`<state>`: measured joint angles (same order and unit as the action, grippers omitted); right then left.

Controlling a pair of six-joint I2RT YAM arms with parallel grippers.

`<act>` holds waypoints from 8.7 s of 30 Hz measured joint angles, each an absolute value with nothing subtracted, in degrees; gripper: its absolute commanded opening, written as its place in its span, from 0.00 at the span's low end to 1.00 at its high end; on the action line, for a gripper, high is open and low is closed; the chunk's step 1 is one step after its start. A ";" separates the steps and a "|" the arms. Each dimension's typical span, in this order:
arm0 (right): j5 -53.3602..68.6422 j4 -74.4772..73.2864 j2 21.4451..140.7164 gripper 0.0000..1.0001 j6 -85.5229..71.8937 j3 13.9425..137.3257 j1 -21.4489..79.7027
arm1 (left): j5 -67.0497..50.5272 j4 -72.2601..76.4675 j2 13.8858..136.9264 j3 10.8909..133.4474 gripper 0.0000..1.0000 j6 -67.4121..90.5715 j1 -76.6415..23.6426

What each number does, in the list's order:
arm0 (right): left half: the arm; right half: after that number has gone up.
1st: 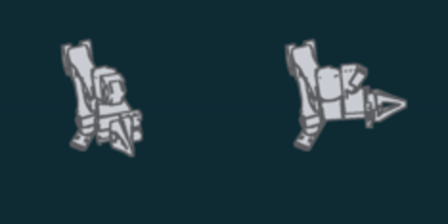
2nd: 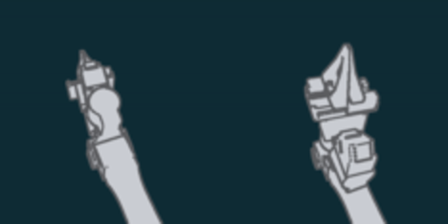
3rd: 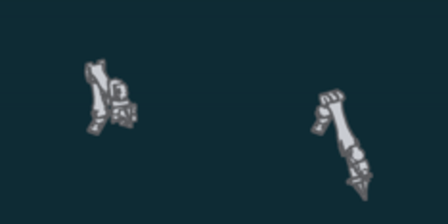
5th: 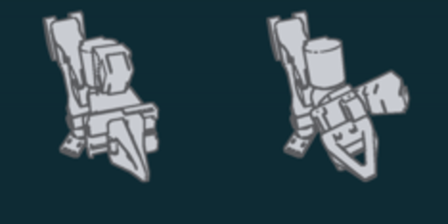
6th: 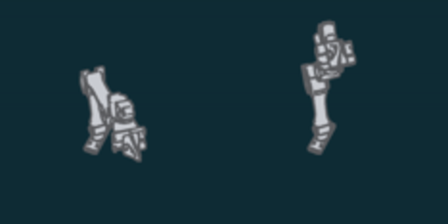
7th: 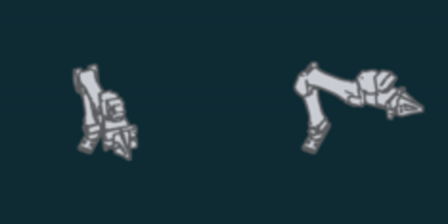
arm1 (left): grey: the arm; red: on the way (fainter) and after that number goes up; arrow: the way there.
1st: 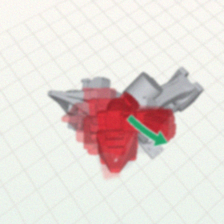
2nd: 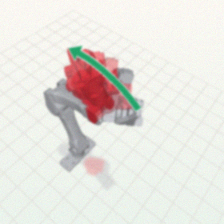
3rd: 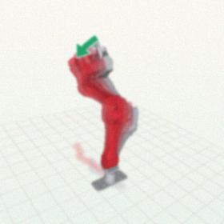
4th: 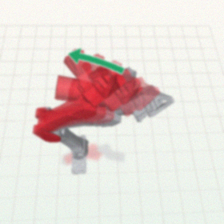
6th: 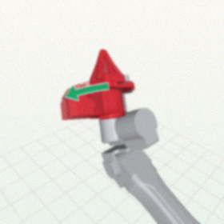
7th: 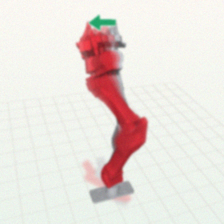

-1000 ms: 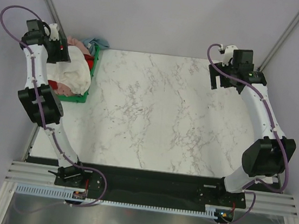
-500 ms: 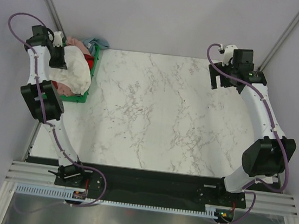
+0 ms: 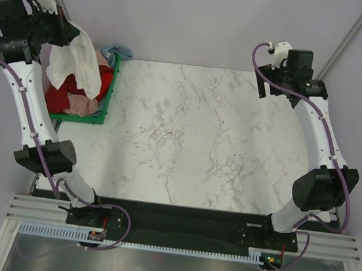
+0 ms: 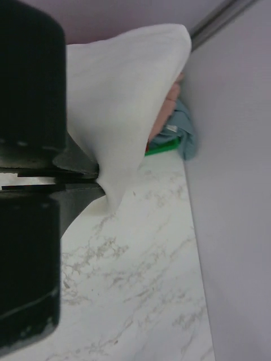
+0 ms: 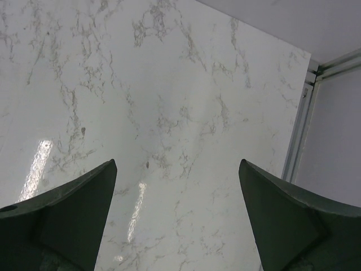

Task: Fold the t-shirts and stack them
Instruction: Grab the tshirt from the pile, then move the tshirt to the center of the board, then flatten the tshirt out

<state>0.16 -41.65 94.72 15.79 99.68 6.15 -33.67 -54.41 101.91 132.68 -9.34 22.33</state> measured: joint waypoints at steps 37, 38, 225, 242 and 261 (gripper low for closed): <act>13.58 -38.74 70.28 0.91 28.16 81.36 6.66 | -51.07 -47.37 122.39 115.87 0.54 -3.05 -26.76; 13.85 -38.76 70.04 0.90 28.36 81.34 6.68 | -49.04 -47.18 122.32 117.54 0.57 -2.83 -26.83; 2.96 -36.01 73.45 0.00 25.19 75.90 14.39 | -12.38 -48.64 112.01 87.37 0.49 -17.61 -26.98; 3.25 -35.55 76.20 0.00 25.28 75.90 14.39 | -15.99 -48.77 124.46 96.97 0.02 -14.59 -27.35; -1.15 -29.34 78.24 0.00 17.43 82.50 11.77 | -13.58 -51.07 82.72 97.10 0.02 -18.22 -19.64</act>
